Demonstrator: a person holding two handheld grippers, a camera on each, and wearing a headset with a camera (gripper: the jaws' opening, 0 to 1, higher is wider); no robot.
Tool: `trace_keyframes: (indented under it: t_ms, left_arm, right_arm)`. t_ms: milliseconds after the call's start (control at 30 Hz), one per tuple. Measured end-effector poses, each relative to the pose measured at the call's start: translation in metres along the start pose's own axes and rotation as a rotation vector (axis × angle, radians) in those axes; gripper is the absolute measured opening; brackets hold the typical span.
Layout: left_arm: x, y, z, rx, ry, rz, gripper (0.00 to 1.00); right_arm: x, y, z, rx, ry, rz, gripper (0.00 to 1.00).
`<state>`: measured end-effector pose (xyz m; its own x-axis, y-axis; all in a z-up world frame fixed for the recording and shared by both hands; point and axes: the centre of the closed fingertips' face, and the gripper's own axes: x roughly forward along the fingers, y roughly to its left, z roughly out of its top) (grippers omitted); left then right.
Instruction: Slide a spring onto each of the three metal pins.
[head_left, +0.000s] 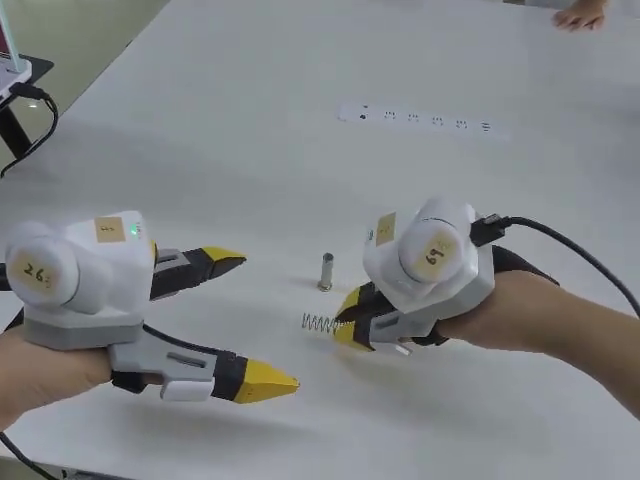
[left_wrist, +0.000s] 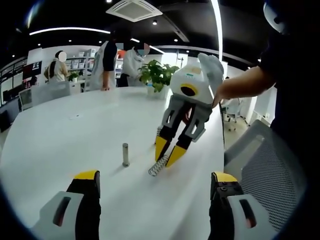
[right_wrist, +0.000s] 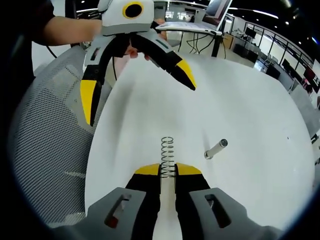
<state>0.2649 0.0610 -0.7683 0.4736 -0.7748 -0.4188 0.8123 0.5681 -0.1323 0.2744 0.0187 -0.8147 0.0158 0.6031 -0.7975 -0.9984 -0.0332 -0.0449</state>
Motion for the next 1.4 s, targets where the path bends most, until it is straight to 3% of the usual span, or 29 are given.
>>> trace_keyframes:
  t_ms: [233,533,800,1100,1400]
  left_arm:
    - [0.005,-0.005,0.000,-0.002,0.001,-0.026,0.83]
    - [0.013,-0.011,0.002,0.004,-0.001,-0.078,0.66]
    - [0.017,-0.012,0.006,0.005,-0.016,-0.094,0.61]
    - [0.019,-0.020,0.007,0.046,-0.014,-0.139,0.39]
    - [0.022,-0.023,0.011,0.066,-0.023,-0.162,0.29]
  right_arm:
    - [-0.008,0.005,0.004,-0.018,-0.012,0.000,0.07]
    - [-0.012,0.007,0.003,-0.027,-0.018,0.002,0.07]
    - [-0.015,0.009,0.007,-0.036,-0.026,0.004,0.07]
    - [-0.018,0.012,0.015,-0.060,-0.037,0.009,0.07]
    - [-0.023,0.016,0.021,-0.094,-0.047,0.014,0.07]
